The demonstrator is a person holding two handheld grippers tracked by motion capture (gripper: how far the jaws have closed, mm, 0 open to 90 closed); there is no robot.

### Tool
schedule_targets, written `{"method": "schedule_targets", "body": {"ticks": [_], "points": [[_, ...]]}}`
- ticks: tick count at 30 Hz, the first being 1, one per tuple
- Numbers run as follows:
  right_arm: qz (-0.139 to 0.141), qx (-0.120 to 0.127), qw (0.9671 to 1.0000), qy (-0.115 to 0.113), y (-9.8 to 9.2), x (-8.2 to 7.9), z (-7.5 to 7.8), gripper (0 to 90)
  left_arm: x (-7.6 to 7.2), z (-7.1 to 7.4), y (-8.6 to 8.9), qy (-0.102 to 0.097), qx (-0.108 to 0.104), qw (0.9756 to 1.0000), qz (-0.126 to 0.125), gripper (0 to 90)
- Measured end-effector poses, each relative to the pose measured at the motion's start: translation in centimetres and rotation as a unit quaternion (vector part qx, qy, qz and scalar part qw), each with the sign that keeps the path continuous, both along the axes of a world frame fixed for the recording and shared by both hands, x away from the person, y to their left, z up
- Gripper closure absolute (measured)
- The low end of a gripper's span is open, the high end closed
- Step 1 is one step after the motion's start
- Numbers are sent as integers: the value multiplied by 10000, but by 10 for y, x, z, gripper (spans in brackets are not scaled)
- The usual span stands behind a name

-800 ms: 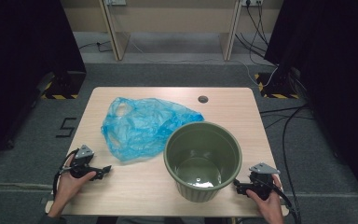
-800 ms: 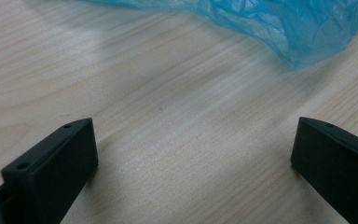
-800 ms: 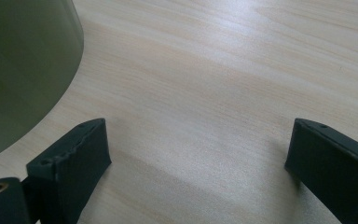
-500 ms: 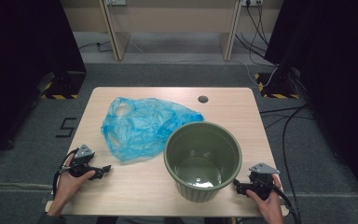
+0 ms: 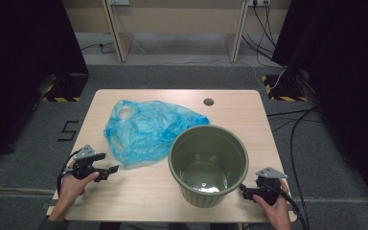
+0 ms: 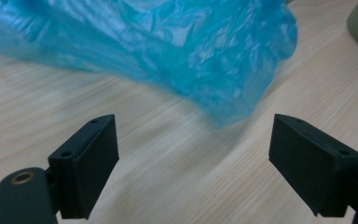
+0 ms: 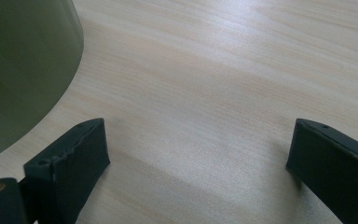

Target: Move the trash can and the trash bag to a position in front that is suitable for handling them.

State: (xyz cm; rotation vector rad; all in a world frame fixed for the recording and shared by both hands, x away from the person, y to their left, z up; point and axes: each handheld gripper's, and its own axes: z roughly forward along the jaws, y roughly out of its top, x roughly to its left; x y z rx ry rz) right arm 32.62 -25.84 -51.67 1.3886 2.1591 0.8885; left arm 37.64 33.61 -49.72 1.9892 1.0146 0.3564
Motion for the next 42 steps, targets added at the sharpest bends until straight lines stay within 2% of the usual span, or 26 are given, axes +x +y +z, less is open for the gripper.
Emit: {"method": "schedule_targets", "body": {"ticks": [2,3,7,9,10,11,12,14,15,16,17,18,20,22,23,24,26,27,28,29,30,32,35,37,39,42], "points": [[0,-1,10000,1,0,0,0,53,2,1,-4,-14,5,10000,-17,151],[1,0,10000,0,0,0,0,53,5,2,-10,-79,84,9999,-34,150],[1,-1,10000,-1,0,0,0,53,12,3,-24,-175,77,9998,-25,148],[1,-1,10000,0,0,0,0,53,13,3,-26,-219,60,9997,5,151],[-1,3,10000,3,0,0,0,53,18,-2,-33,-214,76,9997,3,184],[0,-1,10000,1,0,0,0,53,20,-6,-35,-204,60,9998,-18,280],[0,-1,10000,0,0,0,0,53,20,-6,-35,-204,60,9998,-18,416],[1,2,10000,3,0,0,0,53,25,-12,-34,-428,224,9988,-48,638],[0,0,10000,0,0,0,0,53,25,-12,-34,-428,224,9988,-48,727],[0,3,10000,3,0,0,0,53,27,-13,-31,-477,235,9986,-18,794],[0,3,10000,3,0,0,0,53,29,-12,-27,-501,240,9985,1,794],[1,-1,10000,1,0,0,0,53,31,-12,-22,-527,257,9983,45,832],[3,1,10000,3,0,0,0,53,34,-11,-7,-552,428,9974,167,870],[1,2,10000,3,0,0,0,53,37,-11,9,-529,544,9965,342,869],[1,2,10000,3,0,0,0,53,37,-11,9,-529,544,9965,342,867],[1,2,10000,3,0,0,0,53,41,-10,25,-526,589,9953,553,864],[2,1,10000,3,0,0,0,53,44,-11,40,-505,636,9936,786,856],[1,-1,10000,1,0,0,0,53,44,-11,40,-505,636,9936,786,848],[1,2,10000,4,0,0,0,53,47,-12,53,-489,655,9910,1056,829],[0,3,10000,3,0,0,0,53,47,-11,57,-487,653,9893,1212,794],[2,3,10000,3,0,0,0,53,46,-9,59,-474,610,9875,1371,718],[1,2,10000,3,0,0,0,52,41,-2,54,-495,484,9869,1459,554],[5,-8,10000,6,0,1,0,47,32,12,35,-584,324,9891,1310,387],[-2,-5,10000,11,0,1,0,47,29,20,19,-608,260,9919,1085,331],[3,-8,10000,6,0,1,0,47,31,24,3,-535,137,9949,841,293],[5,-9,10000,7,0,1,0,47,35,27,-24,-584,223,9959,661,269]]}}
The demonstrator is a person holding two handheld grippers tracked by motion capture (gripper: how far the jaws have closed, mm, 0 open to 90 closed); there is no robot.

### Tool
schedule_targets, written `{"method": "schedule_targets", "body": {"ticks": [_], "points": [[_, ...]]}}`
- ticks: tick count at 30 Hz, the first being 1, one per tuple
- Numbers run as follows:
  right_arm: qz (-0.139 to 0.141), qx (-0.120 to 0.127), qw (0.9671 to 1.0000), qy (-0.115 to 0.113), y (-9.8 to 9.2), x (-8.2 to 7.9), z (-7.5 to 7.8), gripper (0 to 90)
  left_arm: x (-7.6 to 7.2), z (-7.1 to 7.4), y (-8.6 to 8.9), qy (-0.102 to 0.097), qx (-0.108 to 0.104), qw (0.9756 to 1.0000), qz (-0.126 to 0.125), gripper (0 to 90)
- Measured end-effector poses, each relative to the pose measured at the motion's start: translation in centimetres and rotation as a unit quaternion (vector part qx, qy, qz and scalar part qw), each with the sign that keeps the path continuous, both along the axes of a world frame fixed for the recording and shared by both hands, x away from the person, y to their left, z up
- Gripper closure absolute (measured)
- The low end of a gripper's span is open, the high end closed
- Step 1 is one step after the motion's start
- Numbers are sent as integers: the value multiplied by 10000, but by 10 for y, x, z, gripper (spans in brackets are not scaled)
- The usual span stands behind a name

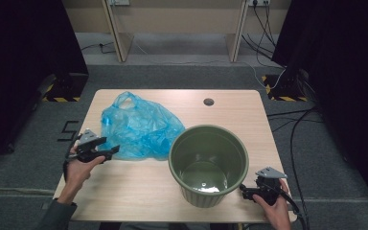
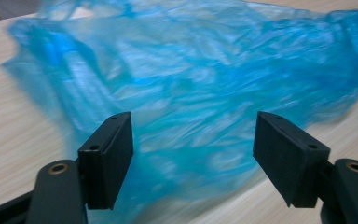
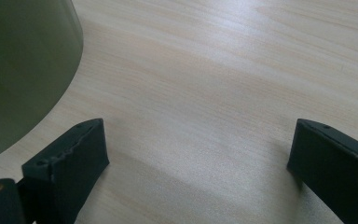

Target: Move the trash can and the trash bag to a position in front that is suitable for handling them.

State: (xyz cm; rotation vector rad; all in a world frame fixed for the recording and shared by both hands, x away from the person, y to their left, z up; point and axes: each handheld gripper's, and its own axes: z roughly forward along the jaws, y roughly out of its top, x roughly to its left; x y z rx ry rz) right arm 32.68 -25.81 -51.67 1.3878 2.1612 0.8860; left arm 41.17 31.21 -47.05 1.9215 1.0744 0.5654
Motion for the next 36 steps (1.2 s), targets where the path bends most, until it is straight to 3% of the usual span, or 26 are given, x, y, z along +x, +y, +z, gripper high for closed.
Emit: {"method": "schedule_targets", "body": {"ticks": [3,5,8,15,17,18,21,25,27,28,29,30,31,32,33,36], "points": [[0,0,10000,0,0,0,0,47,0,1,-19,-85,22,9999,-135,255],[-1,1,10000,0,0,0,0,47,0,3,-31,-34,-30,9995,-309,255],[-1,0,10000,-1,0,0,0,48,3,7,-33,-109,69,9995,-271,259],[-6,3,10000,4,0,0,0,47,-5,5,21,-23,326,9988,352,272],[-6,4,10000,2,0,0,0,47,-7,5,29,-22,359,9983,459,256],[-10,2,10000,4,0,0,0,46,-12,7,43,-11,323,9975,636,251],[-33,12,10000,19,1,0,0,36,-17,12,47,-64,188,9975,673,238],[-47,16,10000,36,2,1,0,28,-17,22,13,-129,147,9998,89,239],[-38,9,10000,30,2,1,0,28,-16,25,6,-187,129,9997,31,238],[-47,17,10000,37,2,1,0,27,-10,28,-9,-205,11,9997,-100,238],[-47,17,10000,37,2,1,0,27,-10,28,-9,-205,11,9997,-100,236],[-42,15,10000,38,2,1,0,26,-3,27,-25,-130,-15,9995,-294,232],[-42,15,10000,38,2,1,0,26,-3,27,-25,-130,-15,9995,-294,229],[-36,14,10000,43,2,1,0,26,4,20,-42,-19,15,9987,-502,228],[-36,14,10000,43,2,1,0,26,4,20,-42,-19,15,9987,-502,227],[-37,17,10000,37,2,1,0,26,16,1,-68,110,-106,9978,-648,236]]}}
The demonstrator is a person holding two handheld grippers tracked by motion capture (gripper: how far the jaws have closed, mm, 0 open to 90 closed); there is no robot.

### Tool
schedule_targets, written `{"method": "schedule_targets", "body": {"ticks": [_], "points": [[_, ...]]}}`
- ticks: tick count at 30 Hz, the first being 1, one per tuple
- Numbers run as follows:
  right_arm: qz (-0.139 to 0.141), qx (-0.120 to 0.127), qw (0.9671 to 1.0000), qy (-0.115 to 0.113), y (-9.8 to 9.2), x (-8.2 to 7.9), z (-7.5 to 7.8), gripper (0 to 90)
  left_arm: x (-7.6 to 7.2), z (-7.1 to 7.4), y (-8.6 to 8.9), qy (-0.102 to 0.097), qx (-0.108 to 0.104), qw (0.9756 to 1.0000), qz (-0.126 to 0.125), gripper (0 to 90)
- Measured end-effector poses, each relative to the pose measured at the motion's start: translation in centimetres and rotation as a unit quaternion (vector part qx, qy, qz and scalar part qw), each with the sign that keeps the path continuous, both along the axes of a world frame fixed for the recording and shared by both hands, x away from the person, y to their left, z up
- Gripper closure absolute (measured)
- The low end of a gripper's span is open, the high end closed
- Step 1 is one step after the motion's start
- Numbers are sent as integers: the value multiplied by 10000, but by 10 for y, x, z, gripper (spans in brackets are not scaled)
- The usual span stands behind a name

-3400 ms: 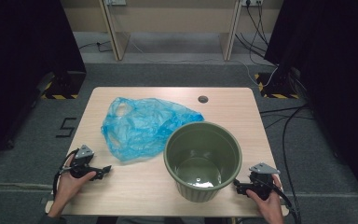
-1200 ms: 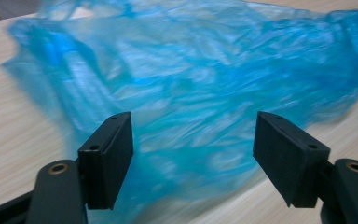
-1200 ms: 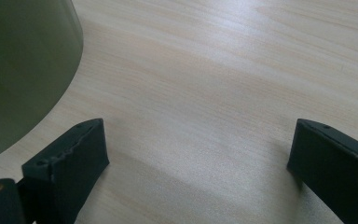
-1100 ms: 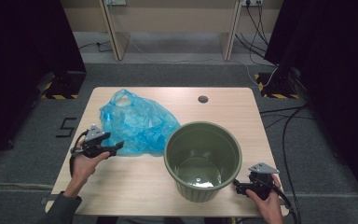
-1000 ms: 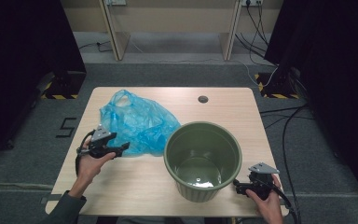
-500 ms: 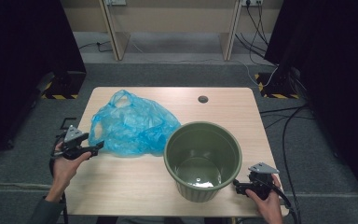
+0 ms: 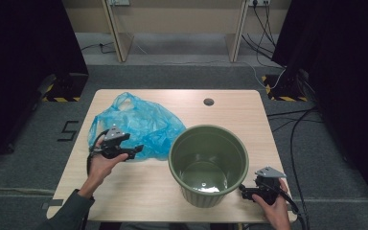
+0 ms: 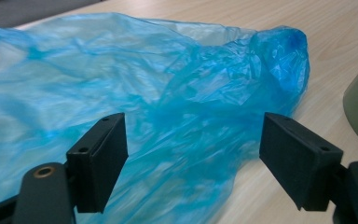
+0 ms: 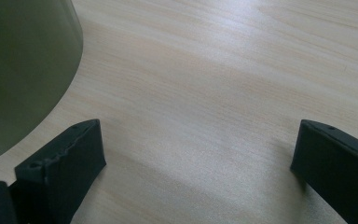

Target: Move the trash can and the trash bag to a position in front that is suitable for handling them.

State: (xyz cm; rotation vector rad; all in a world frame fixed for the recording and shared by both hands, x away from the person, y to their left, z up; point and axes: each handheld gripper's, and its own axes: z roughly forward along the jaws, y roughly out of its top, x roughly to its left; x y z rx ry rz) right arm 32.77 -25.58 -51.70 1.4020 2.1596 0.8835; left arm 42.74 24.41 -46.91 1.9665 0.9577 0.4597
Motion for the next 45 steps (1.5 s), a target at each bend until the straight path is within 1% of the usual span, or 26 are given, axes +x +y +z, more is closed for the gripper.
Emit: {"method": "schedule_targets", "body": {"ticks": [1,4,7,8,9,10,11,12,14,16,19,21,24,25,27,29,31,34,36,37,39,41,42,43,44,45], "points": [[-1,1,10000,1,0,0,0,26,2,-6,-9,84,-96,9999,-99,236],[-1,1,10000,0,0,0,0,26,5,-11,-18,119,-109,9997,-184,235],[-1,1,10000,0,0,0,0,26,10,-21,-34,100,-37,9996,-273,235],[-2,0,10000,-6,0,0,0,26,12,-24,-38,67,59,9994,-331,258],[-1,1,10000,0,0,0,0,26,13,-27,-40,1,179,9988,-447,329],[0,0,10000,-1,0,0,0,26,13,-29,-41,-49,254,9982,-538,492],[0,1,10000,0,0,0,0,26,13,-31,-40,-94,361,9970,-674,586],[-1,1,10000,0,0,0,0,26,12,-33,-38,-120,404,9963,-745,715],[0,0,10000,0,0,0,0,26,10,-35,-31,-137,529,9949,-846,823],[0,-1,10000,0,0,0,0,26,5,-36,-13,-129,563,9947,-845,870],[-1,0,10000,0,0,0,0,26,-3,-34,12,-34,599,9946,-847,873],[1,-4,10000,4,0,0,0,26,-10,-32,33,-17,688,9948,-755,861],[-11,-9,10000,4,0,0,0,25,-15,-31,57,-2,778,9957,-501,836],[-4,-22,10000,-5,0,0,0,24,-16,-28,67,-8,727,9969,-300,822],[-12,-25,10000,-9,0,0,0,23,-18,-23,71,-109,550,9984,-62,707],[-16,-19,10000,2,0,0,0,22,-21,-17,66,-193,310,9993,-13,604],[-10,-20,10000,-1,0,0,0,21,-23,-13,54,-290,169,9994,-84,465],[-5,-22,10000,0,0,0,0,21,-28,-7,24,-383,12,9988,-316,372],[-5,-22,10000,0,0,0,0,21,-28,-6,9,-387,0,9982,-464,346],[-7,-22,10000,1,0,0,0,21,-27,-7,-3,-402,-9,9976,-571,338],[-7,-20,10000,-1,0,0,0,21,-24,-13,-20,-414,32,9954,-866,376],[-9,-19,10000,6,0,0,0,21,-21,-21,-29,-243,269,9938,-1054,494],[2,-24,10000,-1,0,0,0,21,-20,-26,-30,-236,431,9921,-1151,573],[2,-24,10000,-2,0,0,0,21,-21,-28,-29,-222,494,9915,-1181,650],[2,-23,10000,-1,0,0,0,21,-22,-31,-26,-171,558,9908,-1220,682],[-10,-18,10000,2,0,0,0,21,-25,-34,-16,-172,613,9901,-1252,725]]}}
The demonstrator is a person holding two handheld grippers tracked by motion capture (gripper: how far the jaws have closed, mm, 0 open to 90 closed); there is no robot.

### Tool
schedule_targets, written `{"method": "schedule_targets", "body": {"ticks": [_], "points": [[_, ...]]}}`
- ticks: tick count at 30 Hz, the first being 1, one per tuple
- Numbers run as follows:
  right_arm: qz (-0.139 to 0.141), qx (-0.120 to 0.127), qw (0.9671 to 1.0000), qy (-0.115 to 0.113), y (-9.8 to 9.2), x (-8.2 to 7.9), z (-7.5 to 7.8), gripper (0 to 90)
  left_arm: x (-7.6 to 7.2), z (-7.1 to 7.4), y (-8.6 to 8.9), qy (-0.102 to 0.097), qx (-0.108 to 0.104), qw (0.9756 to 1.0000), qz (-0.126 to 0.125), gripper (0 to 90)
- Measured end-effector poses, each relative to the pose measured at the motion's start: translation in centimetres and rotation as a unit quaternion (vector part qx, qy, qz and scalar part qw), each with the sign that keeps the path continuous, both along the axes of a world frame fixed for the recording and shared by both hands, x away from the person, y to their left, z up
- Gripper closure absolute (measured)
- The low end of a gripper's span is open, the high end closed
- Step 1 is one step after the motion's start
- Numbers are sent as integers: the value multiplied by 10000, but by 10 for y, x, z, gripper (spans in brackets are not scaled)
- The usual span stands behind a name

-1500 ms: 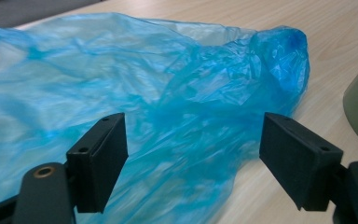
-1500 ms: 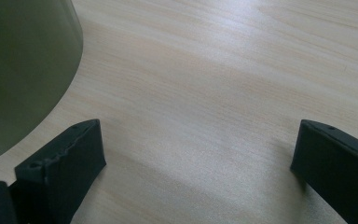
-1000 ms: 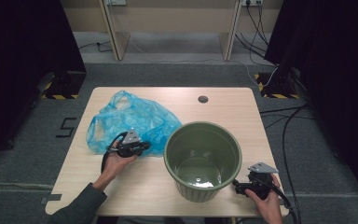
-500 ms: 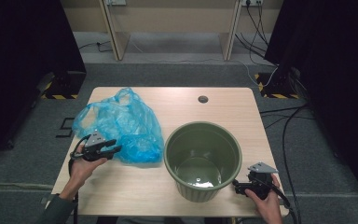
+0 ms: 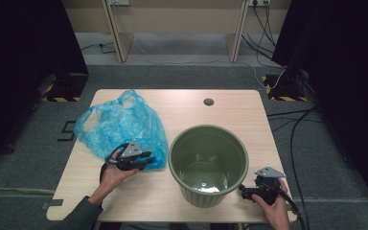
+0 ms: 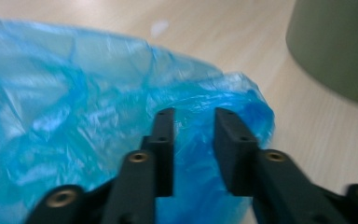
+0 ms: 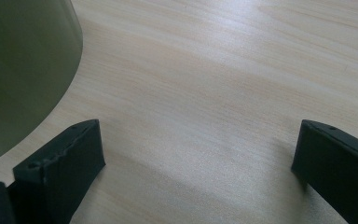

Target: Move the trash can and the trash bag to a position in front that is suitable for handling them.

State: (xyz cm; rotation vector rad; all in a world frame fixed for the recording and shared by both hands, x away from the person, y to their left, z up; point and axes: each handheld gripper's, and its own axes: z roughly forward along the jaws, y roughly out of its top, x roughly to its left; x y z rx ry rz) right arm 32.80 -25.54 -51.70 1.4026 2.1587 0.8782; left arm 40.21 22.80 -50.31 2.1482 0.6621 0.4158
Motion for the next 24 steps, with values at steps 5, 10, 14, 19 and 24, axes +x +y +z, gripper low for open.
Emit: {"method": "schedule_targets", "body": {"ticks": [5,10,14,19,24], "points": [[2,-2,10000,-2,0,0,0,21,-18,-2,41,83,65,9999,30,828],[-3,-11,10000,-7,0,0,0,20,-34,-1,66,174,-81,9996,214,749],[-4,-9,10000,2,1,0,0,23,-37,2,60,129,-461,9985,249,551],[-181,216,9994,-206,1,-5,6,199,-37,4,43,239,-958,9947,290,349],[-270,289,9985,-370,6,-18,22,190,-40,10,15,307,-1077,9936,162,293]]}}
